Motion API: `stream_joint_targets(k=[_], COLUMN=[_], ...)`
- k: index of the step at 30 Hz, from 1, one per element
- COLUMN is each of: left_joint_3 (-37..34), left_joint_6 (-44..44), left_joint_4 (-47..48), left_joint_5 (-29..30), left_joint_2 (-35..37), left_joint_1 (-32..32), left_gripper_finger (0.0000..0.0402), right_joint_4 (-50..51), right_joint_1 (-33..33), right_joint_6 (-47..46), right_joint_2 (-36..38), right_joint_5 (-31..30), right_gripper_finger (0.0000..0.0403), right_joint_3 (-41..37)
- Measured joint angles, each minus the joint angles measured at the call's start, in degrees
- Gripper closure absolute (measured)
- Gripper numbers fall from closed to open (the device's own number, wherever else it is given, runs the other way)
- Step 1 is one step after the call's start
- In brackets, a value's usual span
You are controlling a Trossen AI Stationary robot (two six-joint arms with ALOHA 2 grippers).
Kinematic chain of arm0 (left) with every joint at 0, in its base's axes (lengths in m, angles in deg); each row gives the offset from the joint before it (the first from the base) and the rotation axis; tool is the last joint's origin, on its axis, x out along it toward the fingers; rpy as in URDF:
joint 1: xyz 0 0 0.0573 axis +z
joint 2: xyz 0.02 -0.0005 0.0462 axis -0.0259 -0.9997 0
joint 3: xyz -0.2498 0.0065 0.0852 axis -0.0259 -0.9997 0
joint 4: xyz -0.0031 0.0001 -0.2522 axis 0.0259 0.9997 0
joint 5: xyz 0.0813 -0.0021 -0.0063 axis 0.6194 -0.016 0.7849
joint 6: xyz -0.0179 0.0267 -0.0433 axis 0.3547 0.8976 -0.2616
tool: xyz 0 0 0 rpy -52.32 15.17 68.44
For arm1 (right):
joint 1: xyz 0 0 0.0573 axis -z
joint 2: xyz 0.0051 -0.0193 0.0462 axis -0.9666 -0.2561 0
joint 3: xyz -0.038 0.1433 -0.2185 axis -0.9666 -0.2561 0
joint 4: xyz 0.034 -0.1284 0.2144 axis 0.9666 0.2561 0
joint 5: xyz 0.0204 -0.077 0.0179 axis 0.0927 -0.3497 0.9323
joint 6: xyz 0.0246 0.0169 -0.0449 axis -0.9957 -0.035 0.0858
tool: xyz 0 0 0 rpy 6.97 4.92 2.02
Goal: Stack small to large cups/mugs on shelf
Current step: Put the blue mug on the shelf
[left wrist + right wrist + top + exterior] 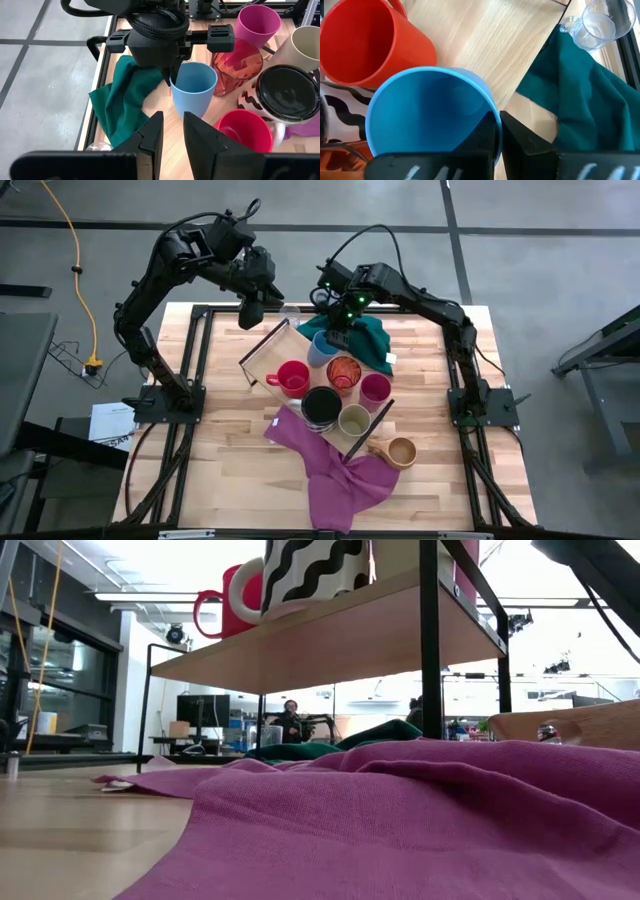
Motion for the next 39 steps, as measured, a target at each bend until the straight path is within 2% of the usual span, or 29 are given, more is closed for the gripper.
stream_joint_targets(k=[39], left_joint_3=[0.0], left_joint_6=[0.0], left_joint_4=[0.4], left_joint_5=[0.0], left_joint_2=[0.0], left_joint_1=[0.0], left_gripper_finger=[0.0337], right_joint_4=[1.4], right_joint_1=[0.0], right_joint_6=[0.0], right_joint_2=[-0.7], right_joint_5=[2.1], right_gripper_finger=[0.0403], right_joint_3=[0.0])
